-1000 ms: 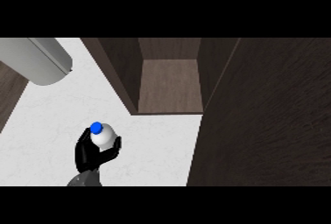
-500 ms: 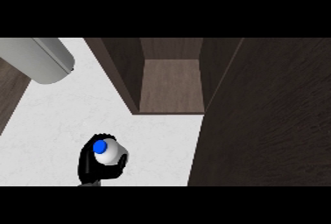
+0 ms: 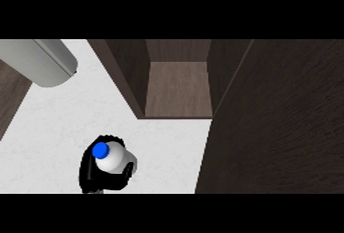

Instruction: Pick up the bottled water, place it into the cabinet and close the cabinet

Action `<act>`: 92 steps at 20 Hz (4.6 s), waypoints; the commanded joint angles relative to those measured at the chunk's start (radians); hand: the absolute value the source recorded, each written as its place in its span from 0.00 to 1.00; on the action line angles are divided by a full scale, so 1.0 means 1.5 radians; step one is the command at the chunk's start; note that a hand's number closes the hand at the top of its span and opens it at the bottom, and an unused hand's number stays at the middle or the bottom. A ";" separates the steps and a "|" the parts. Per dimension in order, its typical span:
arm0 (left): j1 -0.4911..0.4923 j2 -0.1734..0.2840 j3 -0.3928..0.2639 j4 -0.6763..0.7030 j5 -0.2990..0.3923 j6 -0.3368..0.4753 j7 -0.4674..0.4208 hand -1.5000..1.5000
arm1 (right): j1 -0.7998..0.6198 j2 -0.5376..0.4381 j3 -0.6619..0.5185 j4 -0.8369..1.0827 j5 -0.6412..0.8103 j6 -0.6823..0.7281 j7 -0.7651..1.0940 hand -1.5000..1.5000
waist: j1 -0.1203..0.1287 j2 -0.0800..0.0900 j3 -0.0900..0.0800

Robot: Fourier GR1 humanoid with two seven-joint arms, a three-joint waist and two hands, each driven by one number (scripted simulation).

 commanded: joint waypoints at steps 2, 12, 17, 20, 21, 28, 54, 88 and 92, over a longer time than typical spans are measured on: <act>0.015 -0.006 -0.039 -0.133 -0.013 0.055 0.096 1.00 | 0.040 -0.023 0.013 -0.048 0.042 0.009 -0.019 0.00 | -0.002 0.000 0.000; -0.072 -0.006 -0.150 -0.184 -0.021 0.216 0.141 1.00 | 0.012 0.005 0.019 -0.066 0.050 -0.008 0.024 0.00 | -0.005 0.001 0.000; -0.161 -0.006 -0.151 -0.164 -0.016 0.277 0.201 1.00 | 0.041 0.010 0.070 -0.016 0.077 -0.016 -0.041 0.00 | -0.007 0.001 0.000; -0.150 -0.006 -0.179 -0.207 -0.056 0.298 0.216 1.00 | 0.015 -0.016 -0.003 -0.079 0.039 0.003 0.030 0.00 | -0.003 0.001 0.000; -0.222 -0.006 -0.150 -0.149 -0.031 0.306 0.211 1.00 | 0.009 0.017 0.042 -0.009 0.071 -0.010 -0.014 0.00 | -0.006 0.002 0.000; -0.367 -0.006 -0.181 -0.035 -0.011 0.427 0.196 1.00 | -0.012 -0.008 -0.014 -0.044 0.012 0.007 0.019 0.00 | -0.009 0.004 0.000; -0.695 -0.006 -0.048 0.470 -0.092 0.475 0.176 1.00 | 0.019 -0.058 -0.023 -0.119 -0.024 0.007 0.024 0.00 | -0.025 0.007 -0.001; -0.768 0.005 0.012 0.786 -0.128 0.573 0.060 0.00 | 0.052 -0.068 0.023 -0.041 -0.029 0.002 -0.092 0.00 | -0.051 0.018 -0.001; -0.773 -0.001 0.024 0.768 -0.121 0.555 0.043 0.00 | 0.046 -0.077 -0.019 -0.035 -0.068 0.014 -0.107 0.00 | -0.049 0.021 -0.001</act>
